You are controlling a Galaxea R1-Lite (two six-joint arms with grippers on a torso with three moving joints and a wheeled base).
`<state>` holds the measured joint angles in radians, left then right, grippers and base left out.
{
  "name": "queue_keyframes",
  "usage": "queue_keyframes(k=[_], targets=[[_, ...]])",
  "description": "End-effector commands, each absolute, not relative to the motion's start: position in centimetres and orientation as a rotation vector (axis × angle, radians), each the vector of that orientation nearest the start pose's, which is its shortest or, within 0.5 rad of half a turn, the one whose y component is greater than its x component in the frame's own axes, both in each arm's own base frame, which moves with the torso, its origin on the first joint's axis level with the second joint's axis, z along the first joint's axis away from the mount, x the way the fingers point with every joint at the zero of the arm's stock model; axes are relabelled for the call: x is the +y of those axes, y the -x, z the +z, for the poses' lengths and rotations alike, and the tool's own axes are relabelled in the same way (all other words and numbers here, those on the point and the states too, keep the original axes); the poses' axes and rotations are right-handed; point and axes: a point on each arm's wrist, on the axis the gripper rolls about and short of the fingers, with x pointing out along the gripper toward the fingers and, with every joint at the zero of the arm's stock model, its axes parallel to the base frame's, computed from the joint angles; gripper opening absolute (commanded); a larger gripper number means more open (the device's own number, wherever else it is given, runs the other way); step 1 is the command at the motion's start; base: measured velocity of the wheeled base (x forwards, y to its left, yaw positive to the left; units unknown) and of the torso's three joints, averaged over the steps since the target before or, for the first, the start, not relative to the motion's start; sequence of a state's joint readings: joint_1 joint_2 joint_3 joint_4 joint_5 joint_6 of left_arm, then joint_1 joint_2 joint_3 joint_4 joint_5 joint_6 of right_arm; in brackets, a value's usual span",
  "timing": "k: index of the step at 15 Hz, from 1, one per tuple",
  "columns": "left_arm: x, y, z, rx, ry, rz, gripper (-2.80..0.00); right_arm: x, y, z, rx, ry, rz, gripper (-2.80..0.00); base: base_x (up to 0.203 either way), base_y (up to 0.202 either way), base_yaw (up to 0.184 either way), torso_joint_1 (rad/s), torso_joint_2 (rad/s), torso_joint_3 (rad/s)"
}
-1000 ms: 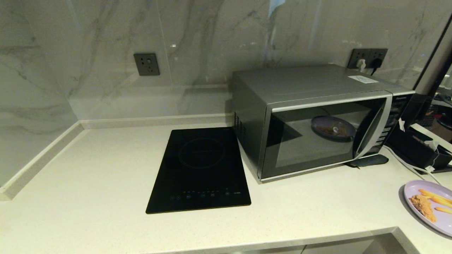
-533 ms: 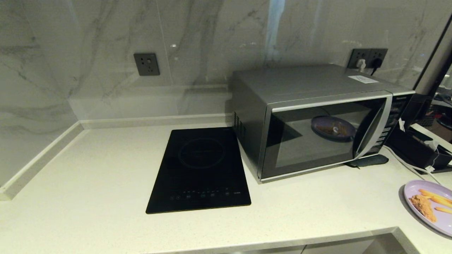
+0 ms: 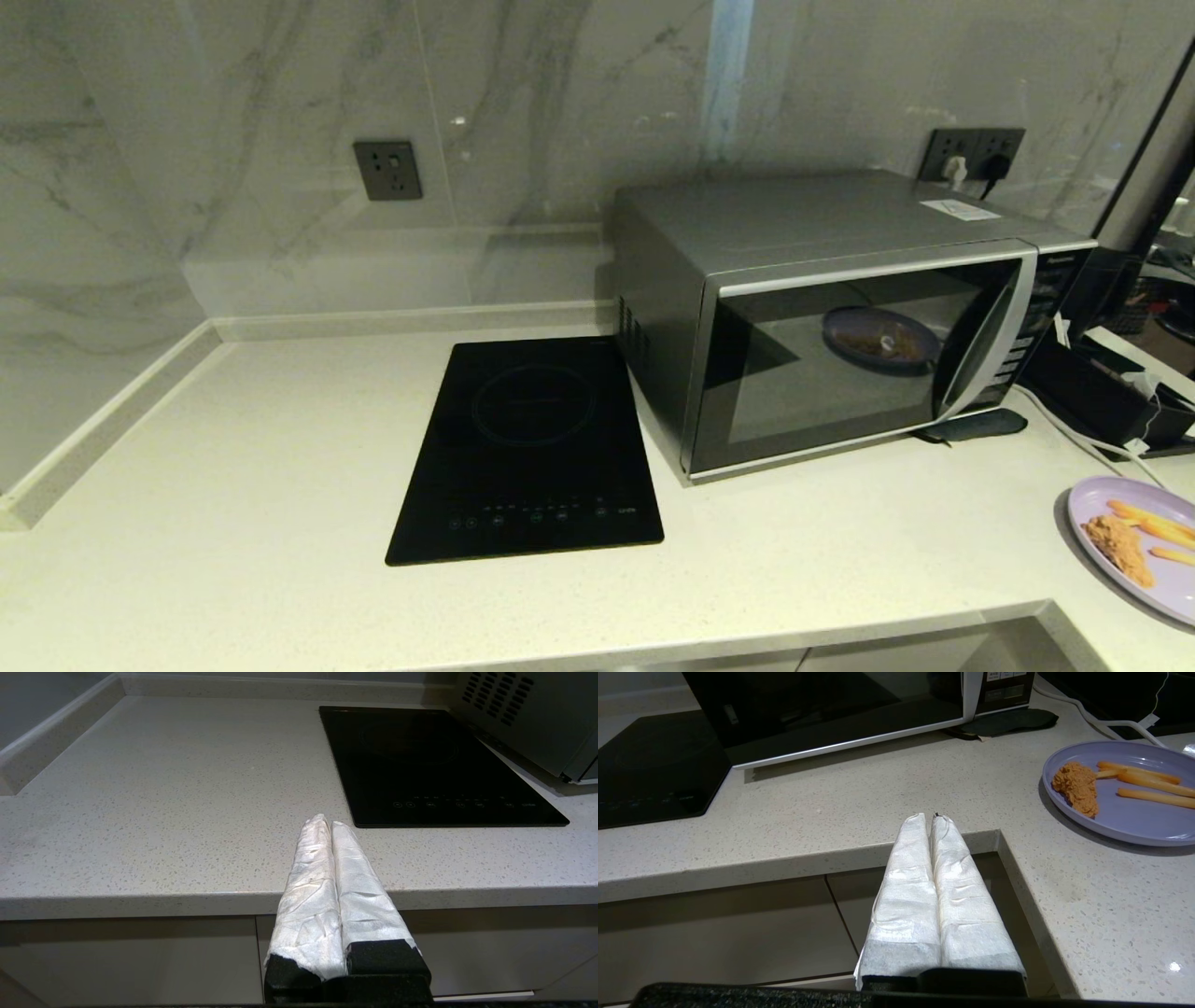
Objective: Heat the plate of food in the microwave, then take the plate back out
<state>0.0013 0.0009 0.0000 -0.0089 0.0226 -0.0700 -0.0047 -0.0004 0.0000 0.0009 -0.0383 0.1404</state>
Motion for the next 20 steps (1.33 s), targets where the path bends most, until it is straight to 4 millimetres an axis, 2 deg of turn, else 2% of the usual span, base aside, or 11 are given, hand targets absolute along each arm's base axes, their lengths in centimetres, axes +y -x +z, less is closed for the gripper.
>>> queue_keyframes(k=[1, 20], targets=[[0.05, 2.27, 7.65, -0.009, 0.071, 0.024, -2.8, -0.08, 2.27, 7.5, -0.001, -0.141, -0.043, -2.8, 0.0, 0.0, 0.0, 0.0, 0.0, 0.0], [0.05, 2.27, 7.65, -0.009, 0.071, 0.024, -2.8, -0.08, 2.27, 7.5, 0.003, -0.139, -0.045, -2.8, 0.0, 0.0, 0.0, 0.0, 0.0, 0.0]])
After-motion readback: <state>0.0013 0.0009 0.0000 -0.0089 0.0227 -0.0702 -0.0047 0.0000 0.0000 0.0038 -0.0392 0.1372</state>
